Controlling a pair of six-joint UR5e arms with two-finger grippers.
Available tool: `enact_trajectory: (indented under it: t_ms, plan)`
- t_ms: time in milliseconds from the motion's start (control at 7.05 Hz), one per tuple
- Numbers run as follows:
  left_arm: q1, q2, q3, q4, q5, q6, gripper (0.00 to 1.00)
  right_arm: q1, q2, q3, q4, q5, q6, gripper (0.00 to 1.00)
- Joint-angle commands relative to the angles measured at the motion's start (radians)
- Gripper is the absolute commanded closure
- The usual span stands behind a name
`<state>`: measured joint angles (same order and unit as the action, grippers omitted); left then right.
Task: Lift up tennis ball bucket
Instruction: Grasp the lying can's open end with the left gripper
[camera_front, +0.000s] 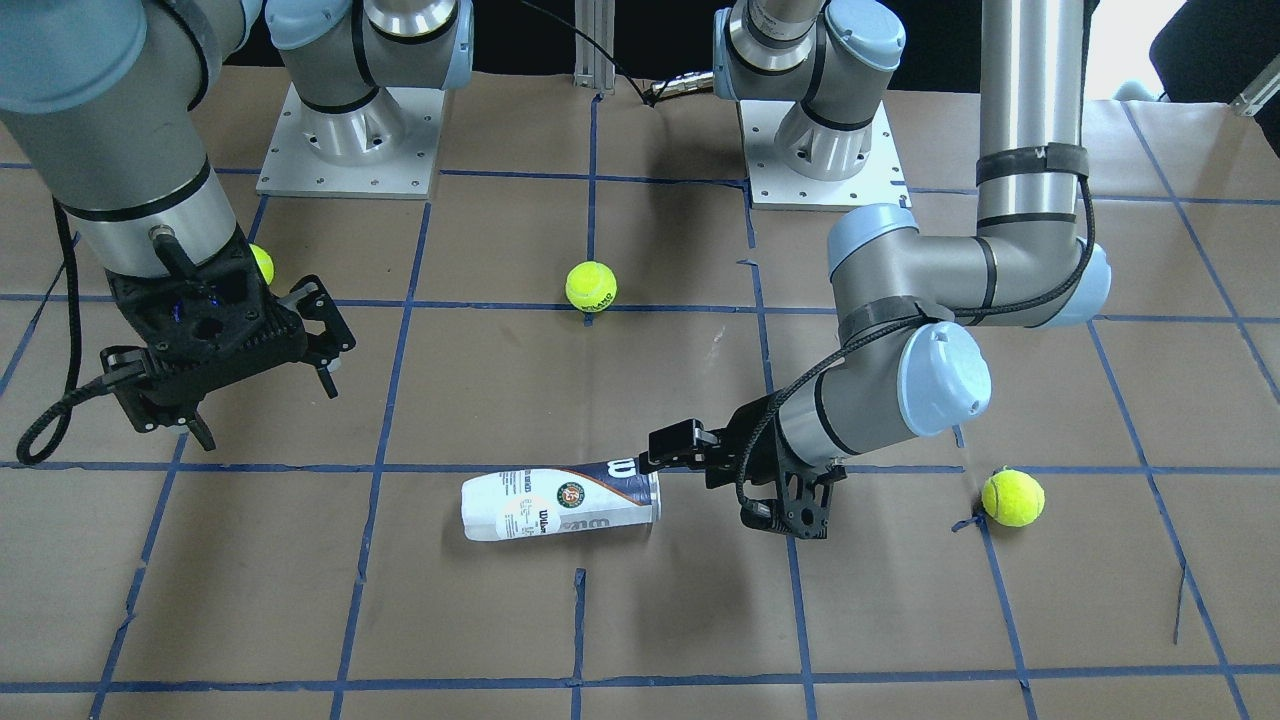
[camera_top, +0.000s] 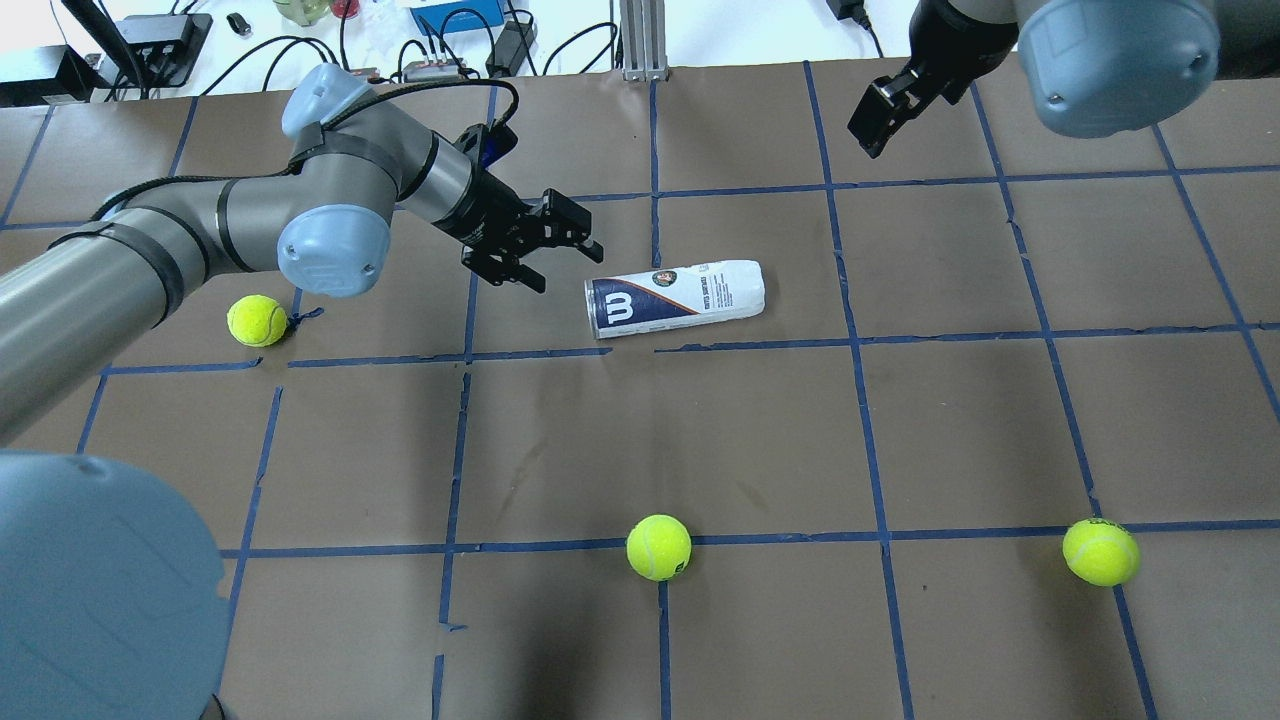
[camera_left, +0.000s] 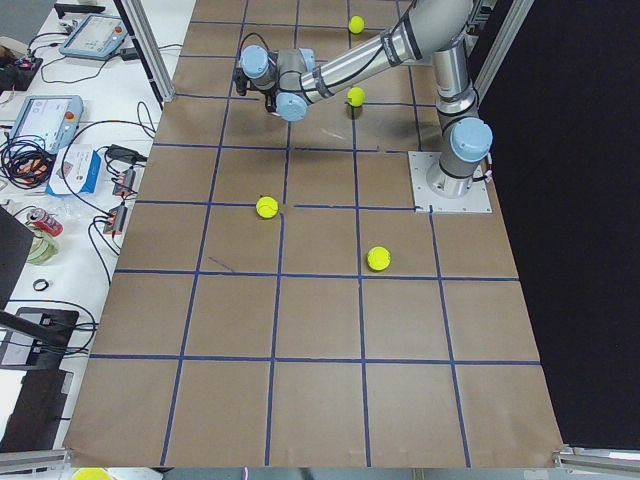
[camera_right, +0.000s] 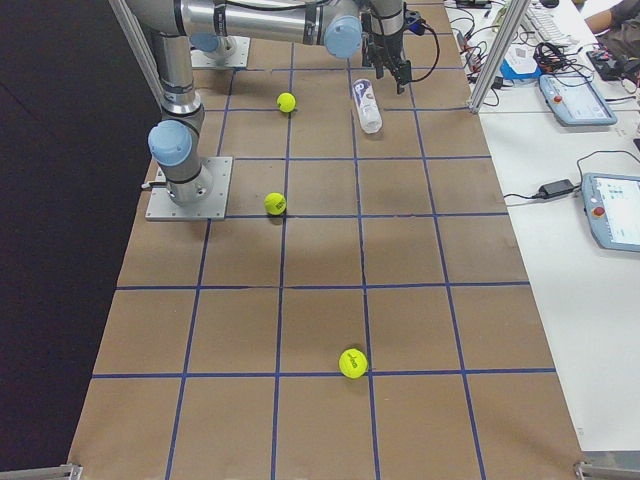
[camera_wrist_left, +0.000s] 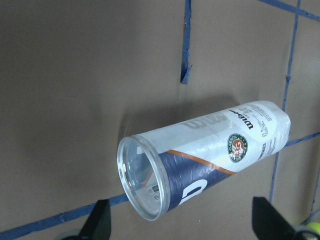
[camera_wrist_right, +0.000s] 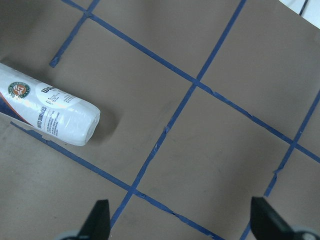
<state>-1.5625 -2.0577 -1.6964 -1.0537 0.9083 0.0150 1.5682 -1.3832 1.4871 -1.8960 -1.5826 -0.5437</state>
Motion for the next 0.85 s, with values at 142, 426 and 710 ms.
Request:
enact_trajectory:
  t_ms: [142, 426, 710]
  plan:
    - [-0.001, -0.056, -0.029, 0.034, -0.114, 0.02, 0.02, 0.006, -0.025, -0.004, 0.044, -0.045, 0.23, 0.0]
    - [-0.001, -0.102, -0.069, 0.091, -0.236, 0.005, 0.19, 0.006, -0.03, -0.008, 0.028, -0.094, 0.232, 0.0]
    - [-0.001, -0.075, -0.058, 0.104, -0.238, -0.085, 0.83, 0.006, -0.037, -0.007, 0.017, -0.096, 0.234, 0.0]
